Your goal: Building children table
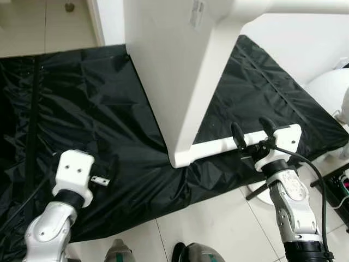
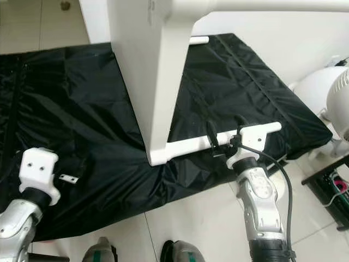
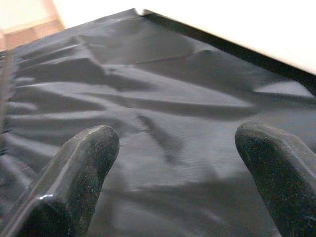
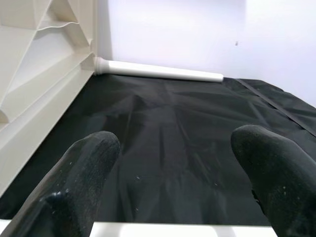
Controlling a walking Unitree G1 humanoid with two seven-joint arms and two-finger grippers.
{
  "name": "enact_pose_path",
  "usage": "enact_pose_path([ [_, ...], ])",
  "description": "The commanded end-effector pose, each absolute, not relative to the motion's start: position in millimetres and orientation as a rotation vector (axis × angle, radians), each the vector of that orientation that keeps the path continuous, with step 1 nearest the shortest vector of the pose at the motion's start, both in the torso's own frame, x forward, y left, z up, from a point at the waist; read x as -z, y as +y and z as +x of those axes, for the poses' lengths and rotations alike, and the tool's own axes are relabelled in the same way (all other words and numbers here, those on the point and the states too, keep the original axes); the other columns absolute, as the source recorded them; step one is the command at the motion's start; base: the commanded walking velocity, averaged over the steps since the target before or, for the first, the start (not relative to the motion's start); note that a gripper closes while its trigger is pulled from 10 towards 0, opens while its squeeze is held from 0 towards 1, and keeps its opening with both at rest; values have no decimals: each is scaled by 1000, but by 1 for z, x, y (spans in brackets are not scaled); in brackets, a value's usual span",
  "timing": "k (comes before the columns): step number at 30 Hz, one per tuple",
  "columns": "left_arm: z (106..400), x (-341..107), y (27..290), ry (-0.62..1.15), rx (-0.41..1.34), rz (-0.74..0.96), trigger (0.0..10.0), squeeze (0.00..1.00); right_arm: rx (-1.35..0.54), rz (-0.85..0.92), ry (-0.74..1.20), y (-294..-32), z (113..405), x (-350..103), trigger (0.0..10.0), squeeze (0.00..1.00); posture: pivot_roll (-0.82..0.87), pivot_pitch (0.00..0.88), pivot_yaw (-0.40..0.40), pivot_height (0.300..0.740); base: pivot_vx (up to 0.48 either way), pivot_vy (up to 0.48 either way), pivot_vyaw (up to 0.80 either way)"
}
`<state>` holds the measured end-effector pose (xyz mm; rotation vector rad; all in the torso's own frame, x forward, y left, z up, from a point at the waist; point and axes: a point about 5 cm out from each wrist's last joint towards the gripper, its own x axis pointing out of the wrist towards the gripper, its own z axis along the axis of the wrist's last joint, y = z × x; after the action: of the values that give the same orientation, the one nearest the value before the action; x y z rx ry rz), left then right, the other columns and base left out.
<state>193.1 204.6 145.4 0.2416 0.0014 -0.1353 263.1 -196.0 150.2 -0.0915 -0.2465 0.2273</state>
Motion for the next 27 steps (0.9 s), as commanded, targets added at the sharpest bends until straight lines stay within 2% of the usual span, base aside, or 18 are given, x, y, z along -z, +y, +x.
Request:
enact_pose_path([
  [1, 191, -148, 218, -15, 25, 235, 10000, 0, -213, -116, -247, -205, 264, -151, 10000, 0, 131, 92, -80, 740, 0, -251, 0],
  [25, 185, -149, 228, -7, -16, 242, 10000, 0, -229, -151, -240, -212, 269, -151, 10000, 0, 145, 95, -98, 740, 0, -308, 0],
  [27, 185, -146, 228, 0, -25, 223, 10000, 0, -230, -153, -239, -212, 270, -150, 10000, 0, 145, 95, -95, 740, 0, 0, 0],
])
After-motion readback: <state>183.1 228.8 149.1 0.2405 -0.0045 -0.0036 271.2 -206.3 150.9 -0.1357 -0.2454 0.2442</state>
